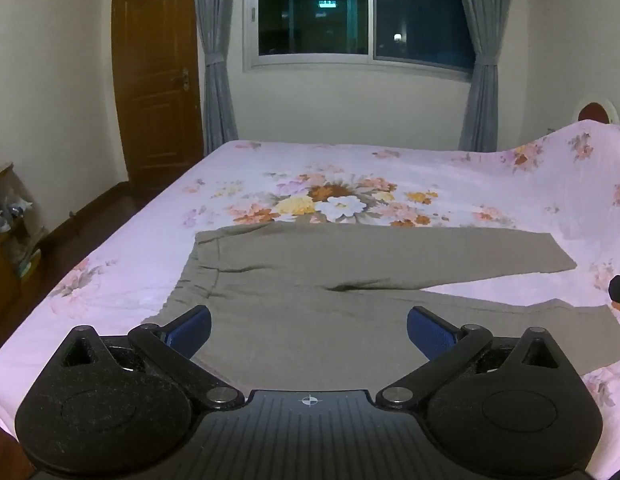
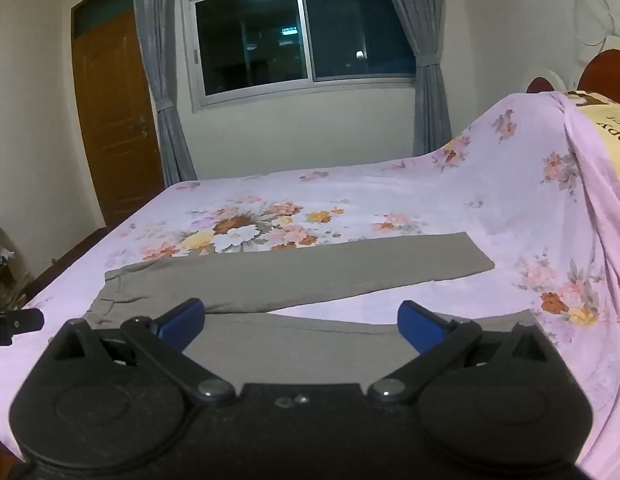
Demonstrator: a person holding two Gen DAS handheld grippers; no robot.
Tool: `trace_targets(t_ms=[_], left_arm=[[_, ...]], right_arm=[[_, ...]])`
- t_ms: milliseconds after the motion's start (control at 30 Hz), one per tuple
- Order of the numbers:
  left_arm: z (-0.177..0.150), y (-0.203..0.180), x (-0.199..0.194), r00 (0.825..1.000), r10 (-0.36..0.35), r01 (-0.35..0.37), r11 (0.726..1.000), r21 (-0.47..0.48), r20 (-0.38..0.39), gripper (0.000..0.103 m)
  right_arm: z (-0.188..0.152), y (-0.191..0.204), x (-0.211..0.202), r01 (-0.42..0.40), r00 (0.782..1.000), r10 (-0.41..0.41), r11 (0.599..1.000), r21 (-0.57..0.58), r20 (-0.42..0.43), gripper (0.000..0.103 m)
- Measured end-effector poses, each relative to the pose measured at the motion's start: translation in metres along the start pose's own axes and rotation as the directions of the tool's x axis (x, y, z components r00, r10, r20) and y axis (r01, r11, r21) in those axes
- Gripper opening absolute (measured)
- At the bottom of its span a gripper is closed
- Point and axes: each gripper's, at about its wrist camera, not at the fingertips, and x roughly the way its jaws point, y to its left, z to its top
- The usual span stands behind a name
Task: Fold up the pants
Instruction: 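Move both grippers toward the grey sweatpants lying on the bed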
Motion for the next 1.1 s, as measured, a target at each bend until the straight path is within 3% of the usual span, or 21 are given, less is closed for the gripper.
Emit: trace_targets(t_ms=[600,1100], left_arm=[[-0.005,0.011,0.011,1.0,-0.025,0.025,0.999,-0.021,-0.012,0.103],[-0.001,0.008,0.022,1.0,-0.004,0.003,1.0,-0.022,-0.027,0.103]], right_arm=[[0.001,0.004,0.006,0.002,0.999,-0.003,1.0,-0.029,-0.032,0.103],[-0.002,0.006,0.018,-0.006,0.999,0.005,1.0,-0.03,-0.044,0.103]])
